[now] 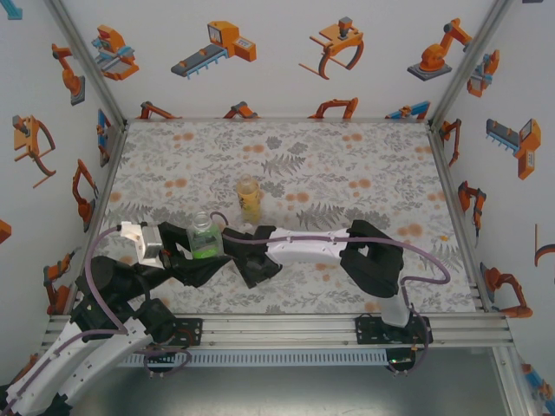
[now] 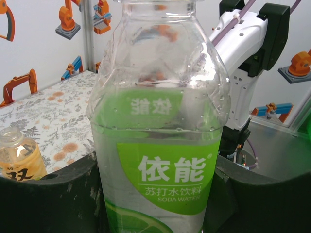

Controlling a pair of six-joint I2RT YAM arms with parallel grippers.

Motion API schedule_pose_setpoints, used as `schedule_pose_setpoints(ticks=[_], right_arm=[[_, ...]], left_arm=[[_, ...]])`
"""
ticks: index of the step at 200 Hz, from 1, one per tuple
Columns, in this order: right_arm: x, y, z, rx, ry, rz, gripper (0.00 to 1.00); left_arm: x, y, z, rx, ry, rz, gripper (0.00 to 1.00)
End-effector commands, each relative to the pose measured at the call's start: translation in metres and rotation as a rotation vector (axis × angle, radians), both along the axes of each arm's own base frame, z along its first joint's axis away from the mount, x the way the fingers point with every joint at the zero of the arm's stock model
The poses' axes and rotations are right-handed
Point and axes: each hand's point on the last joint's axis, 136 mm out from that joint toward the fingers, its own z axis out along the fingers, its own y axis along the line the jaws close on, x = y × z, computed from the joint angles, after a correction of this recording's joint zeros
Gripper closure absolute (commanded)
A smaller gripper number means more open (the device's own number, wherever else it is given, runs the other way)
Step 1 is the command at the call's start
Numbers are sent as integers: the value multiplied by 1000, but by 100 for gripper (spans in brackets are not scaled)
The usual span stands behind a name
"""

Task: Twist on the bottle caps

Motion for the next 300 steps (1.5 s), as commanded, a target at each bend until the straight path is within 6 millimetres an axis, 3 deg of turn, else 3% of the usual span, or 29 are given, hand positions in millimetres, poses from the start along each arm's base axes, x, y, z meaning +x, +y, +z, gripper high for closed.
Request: schedule_pose_setpoints(ticks=[1, 86, 175, 300], right_arm=[[-2, 1, 2, -21, -1, 18, 52], [5, 0, 30, 4, -63, 14, 52], [4, -4, 11, -57, -45, 20, 52], [5, -8, 0, -102, -50, 32, 52]], left_arm=[[-2, 1, 8, -33, -15, -10, 100], [-2, 1, 8, -33, -16, -11, 100], [-2, 0, 8, -38, -12, -16, 100], [-1, -1, 6, -35, -11, -14, 100]])
